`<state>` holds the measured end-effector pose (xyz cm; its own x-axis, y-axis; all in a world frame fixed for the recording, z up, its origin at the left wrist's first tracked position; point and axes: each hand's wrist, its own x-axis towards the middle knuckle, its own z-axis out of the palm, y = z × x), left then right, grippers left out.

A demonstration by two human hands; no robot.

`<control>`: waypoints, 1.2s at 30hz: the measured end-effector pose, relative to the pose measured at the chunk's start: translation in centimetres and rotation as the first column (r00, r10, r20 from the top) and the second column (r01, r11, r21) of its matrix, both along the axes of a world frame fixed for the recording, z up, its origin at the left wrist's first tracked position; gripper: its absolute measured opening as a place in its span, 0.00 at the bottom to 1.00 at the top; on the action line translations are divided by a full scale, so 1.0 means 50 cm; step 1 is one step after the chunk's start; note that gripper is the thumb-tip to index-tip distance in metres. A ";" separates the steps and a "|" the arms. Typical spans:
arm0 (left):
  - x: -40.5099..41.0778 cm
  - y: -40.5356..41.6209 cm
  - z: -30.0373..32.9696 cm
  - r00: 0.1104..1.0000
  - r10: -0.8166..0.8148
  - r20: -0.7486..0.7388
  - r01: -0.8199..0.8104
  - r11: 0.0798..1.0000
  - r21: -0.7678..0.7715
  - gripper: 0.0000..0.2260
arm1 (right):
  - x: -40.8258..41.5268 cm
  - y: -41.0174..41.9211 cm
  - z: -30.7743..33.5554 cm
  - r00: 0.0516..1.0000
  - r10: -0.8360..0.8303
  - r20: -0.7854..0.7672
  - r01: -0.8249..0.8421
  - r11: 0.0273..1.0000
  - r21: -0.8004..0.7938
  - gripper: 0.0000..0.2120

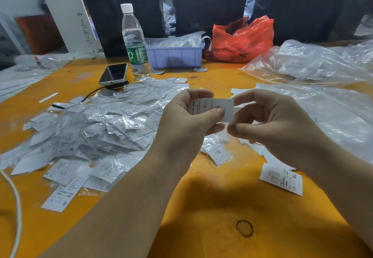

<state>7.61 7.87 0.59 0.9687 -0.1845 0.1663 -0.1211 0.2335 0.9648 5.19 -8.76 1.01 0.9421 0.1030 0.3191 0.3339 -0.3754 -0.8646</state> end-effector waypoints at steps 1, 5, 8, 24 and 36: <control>0.000 0.000 0.000 1.000 0.006 0.002 -0.006 1.000 0.008 0.12 | 0.000 0.000 0.000 1.000 -0.002 0.004 0.002 1.000 -0.004 0.18; 0.004 0.000 0.002 1.000 0.031 0.001 -0.031 0.999 -0.016 0.12 | 0.000 -0.003 0.000 0.999 -0.026 0.023 0.026 1.000 -0.017 0.19; 0.004 0.001 0.003 0.999 0.036 0.006 -0.036 0.999 -0.014 0.12 | -0.002 -0.005 0.001 0.999 -0.028 0.022 0.029 0.999 -0.030 0.20; 0.001 -0.003 -0.002 0.990 0.031 0.136 -0.053 0.985 0.164 0.12 | 0.001 -0.005 -0.003 1.000 0.019 0.015 -0.019 0.999 0.029 0.19; 0.015 0.022 0.010 0.978 -0.196 0.066 0.148 0.887 0.438 0.12 | 0.004 -0.008 0.000 1.000 -0.014 -0.001 0.014 0.996 0.089 0.16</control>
<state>8.33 8.99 1.09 0.8963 -0.4233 0.1324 -0.2234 -0.1731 0.9592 5.39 -9.19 1.00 0.9435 0.0609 0.3258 0.3285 -0.3011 -0.8952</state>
